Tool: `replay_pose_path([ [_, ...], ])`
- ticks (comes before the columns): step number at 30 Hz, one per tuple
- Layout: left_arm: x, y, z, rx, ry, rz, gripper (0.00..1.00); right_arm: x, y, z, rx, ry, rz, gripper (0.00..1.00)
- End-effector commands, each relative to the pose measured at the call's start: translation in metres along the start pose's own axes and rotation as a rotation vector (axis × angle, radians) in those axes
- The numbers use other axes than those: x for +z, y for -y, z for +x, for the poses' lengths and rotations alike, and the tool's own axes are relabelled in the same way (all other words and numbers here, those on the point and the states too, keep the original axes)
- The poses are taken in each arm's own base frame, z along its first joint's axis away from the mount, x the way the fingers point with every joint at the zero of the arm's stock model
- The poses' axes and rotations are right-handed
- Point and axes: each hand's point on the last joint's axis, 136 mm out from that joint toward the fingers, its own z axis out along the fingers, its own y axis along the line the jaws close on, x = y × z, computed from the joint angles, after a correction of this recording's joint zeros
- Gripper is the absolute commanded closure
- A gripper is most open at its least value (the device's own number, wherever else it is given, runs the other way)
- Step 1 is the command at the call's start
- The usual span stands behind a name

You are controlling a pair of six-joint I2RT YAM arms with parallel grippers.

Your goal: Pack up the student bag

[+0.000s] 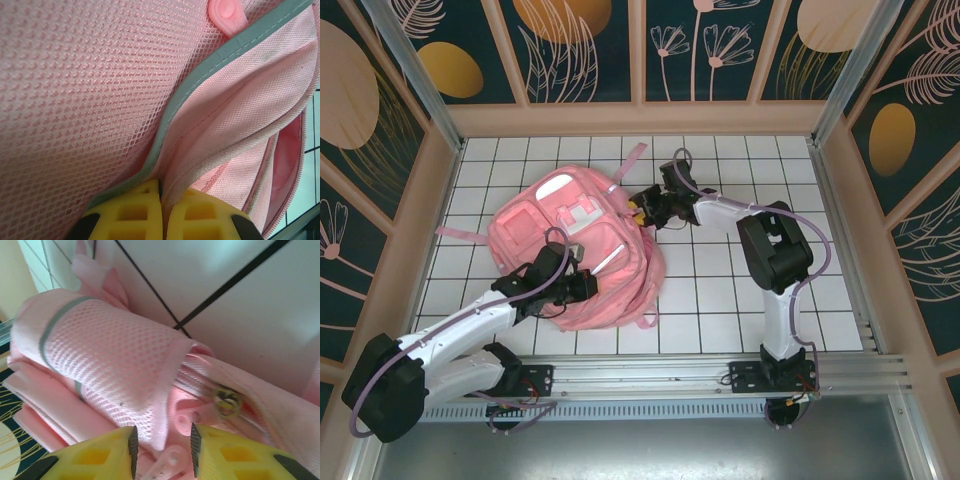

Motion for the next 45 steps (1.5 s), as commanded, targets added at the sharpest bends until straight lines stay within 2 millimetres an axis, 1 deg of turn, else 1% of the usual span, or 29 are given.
replay_pose_path([
  [1,0.007,-0.052,0.049,-0.104,-0.164,-0.174,1.00,-0.004,-0.017,-0.007,0.018,0.023,-0.084,0.65],
  [4,0.007,-0.052,0.048,-0.104,-0.159,-0.175,1.00,-0.014,-0.016,-0.015,0.032,0.049,-0.110,0.67],
  [7,0.007,-0.052,0.048,-0.105,-0.158,-0.176,1.00,-0.027,-0.008,-0.030,0.043,0.101,-0.103,0.69],
  [8,0.007,-0.051,0.048,-0.103,-0.159,-0.174,1.00,-0.031,-0.008,-0.032,0.032,0.108,-0.100,0.70],
  [10,0.007,-0.052,0.048,-0.104,-0.159,-0.175,1.00,-0.032,-0.006,-0.030,0.002,0.101,-0.066,0.70],
  [11,0.007,-0.052,0.048,-0.104,-0.159,-0.175,1.00,-0.032,-0.006,-0.026,-0.019,0.086,-0.052,0.70],
  [17,0.009,-0.052,0.048,-0.101,-0.164,-0.180,1.00,-0.023,0.003,0.000,-0.061,0.007,-0.017,0.66],
  [20,0.008,-0.052,0.047,-0.104,-0.160,-0.179,1.00,-0.020,0.010,0.008,-0.060,-0.012,0.009,0.65],
  [23,0.008,-0.053,0.047,-0.104,-0.160,-0.182,1.00,-0.016,0.014,0.011,-0.053,-0.019,0.031,0.65],
  [25,0.008,-0.053,0.047,-0.104,-0.161,-0.185,1.00,-0.013,0.011,0.010,-0.050,-0.025,0.037,0.65],
  [28,0.009,-0.054,0.048,-0.102,-0.160,-0.188,1.00,-0.006,0.008,0.008,-0.044,-0.017,0.084,0.65],
  [30,0.009,-0.055,0.047,-0.104,-0.158,-0.190,1.00,-0.002,0.011,0.002,-0.034,0.008,0.132,0.65],
  [31,0.009,-0.055,0.047,-0.104,-0.158,-0.189,1.00,0.003,0.015,0.007,-0.038,0.017,0.162,0.65],
  [36,0.010,-0.055,0.048,-0.103,-0.158,-0.193,1.00,0.021,0.047,0.007,0.007,0.035,0.289,0.66],
  [38,0.010,-0.056,0.048,-0.102,-0.158,-0.193,1.00,0.025,0.055,0.010,0.002,0.030,0.323,0.68],
  [40,0.010,-0.056,0.047,-0.104,-0.156,-0.194,1.00,0.026,0.053,0.013,-0.022,0.025,0.313,0.70],
  [41,0.010,-0.055,0.047,-0.103,-0.156,-0.193,1.00,0.023,0.047,0.012,-0.046,0.034,0.304,0.71],
  [45,0.008,-0.055,0.047,-0.103,-0.155,-0.193,1.00,-0.001,0.019,0.001,-0.176,0.122,0.273,0.71],
])
